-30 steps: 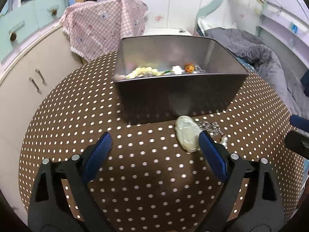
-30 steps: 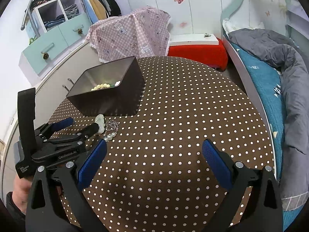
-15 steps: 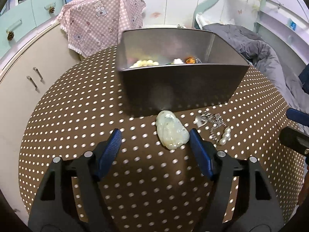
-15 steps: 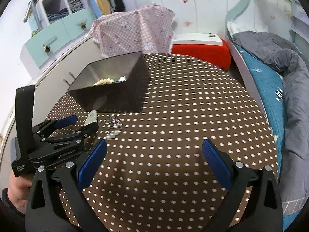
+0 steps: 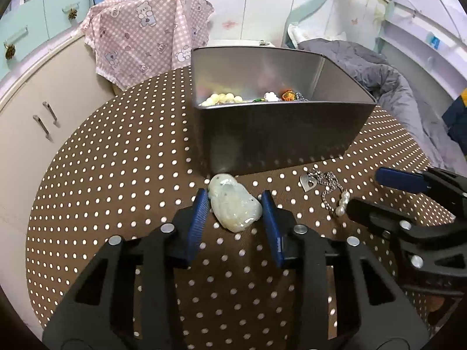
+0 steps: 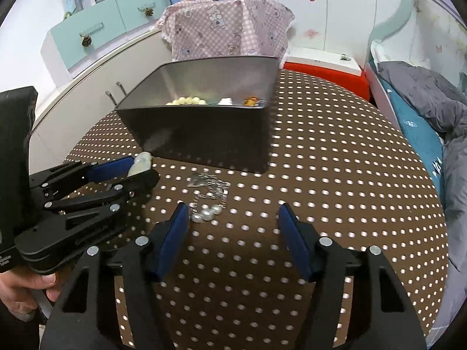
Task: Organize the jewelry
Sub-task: 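Grasp the silver chain with pearls with the right tool, then grasp the pale green jade pendant with the left tool, then carry the jade pendant into the box with the left tool while the right tool drops the pearl chain in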
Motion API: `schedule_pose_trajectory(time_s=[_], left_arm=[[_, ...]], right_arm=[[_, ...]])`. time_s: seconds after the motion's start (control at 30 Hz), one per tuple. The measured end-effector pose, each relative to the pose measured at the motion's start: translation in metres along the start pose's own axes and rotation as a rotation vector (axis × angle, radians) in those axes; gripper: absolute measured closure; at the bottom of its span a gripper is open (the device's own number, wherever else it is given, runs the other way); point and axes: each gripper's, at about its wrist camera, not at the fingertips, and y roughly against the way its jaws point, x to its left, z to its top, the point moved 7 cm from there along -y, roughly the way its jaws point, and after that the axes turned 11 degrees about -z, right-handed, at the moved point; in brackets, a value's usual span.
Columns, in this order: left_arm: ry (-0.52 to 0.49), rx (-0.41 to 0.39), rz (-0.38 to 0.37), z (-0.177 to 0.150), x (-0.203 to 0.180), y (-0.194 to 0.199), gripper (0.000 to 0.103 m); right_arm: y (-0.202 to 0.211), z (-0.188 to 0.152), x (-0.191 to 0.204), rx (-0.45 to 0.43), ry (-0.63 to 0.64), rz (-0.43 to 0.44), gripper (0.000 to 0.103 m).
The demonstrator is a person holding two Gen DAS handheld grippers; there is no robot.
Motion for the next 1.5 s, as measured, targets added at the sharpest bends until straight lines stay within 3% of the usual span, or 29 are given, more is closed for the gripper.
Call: schedule_pose_trajectory(time_s=[0.17,0.23,0.47,0.87,0.93,1.13,1.3,1.37,1.4,1.43,1.5], left_arm=[[-0.020,0.007,0.014,-0.004,-0.002,0.002,0.066],[-0.026,0.007,0.018,-0.003,-0.003,0.001,0.066],[0.007,-0.008,-0.043,-0.006,0.002,0.008,0.070],[0.000,-0.078,-0.063,-0.004,0.003,0.055,0.071],[-0.003,-0.096,-0.073,0.003,0.003,0.066,0.093],[-0.032,-0.160,-0.070,0.027,0.002,0.095,0.093],[-0.034,-0.128,-0.039,0.020,0.006,0.089,0.091],[-0.032,-0.099,-0.020,0.013,0.009,0.080,0.067],[-0.036,-0.096,-0.008,0.010,0.009,0.078,0.024],[-0.050,-0.116,0.012,0.008,0.008,0.077,0.014],[-0.067,-0.090,0.003,0.001,0.003,0.068,0.014]], right_arm=[[-0.007,-0.002,0.020,-0.008,0.091,-0.061,0.067],[-0.007,-0.001,0.018,-0.010,0.092,-0.069,0.081],[0.006,-0.005,0.012,-0.012,0.085,-0.036,0.082],[0.087,0.037,-0.003,-0.160,0.092,0.043,0.082],[0.101,0.043,-0.006,-0.189,0.091,0.065,0.082],[0.139,0.070,-0.010,-0.280,0.107,0.067,0.082],[0.144,0.075,-0.009,-0.299,0.110,0.077,0.082],[0.137,0.070,-0.006,-0.285,0.114,0.081,0.082],[0.132,0.069,-0.004,-0.272,0.114,0.085,0.082],[0.129,0.067,-0.005,-0.264,0.113,0.088,0.082],[0.122,0.063,-0.004,-0.247,0.108,0.094,0.082]])
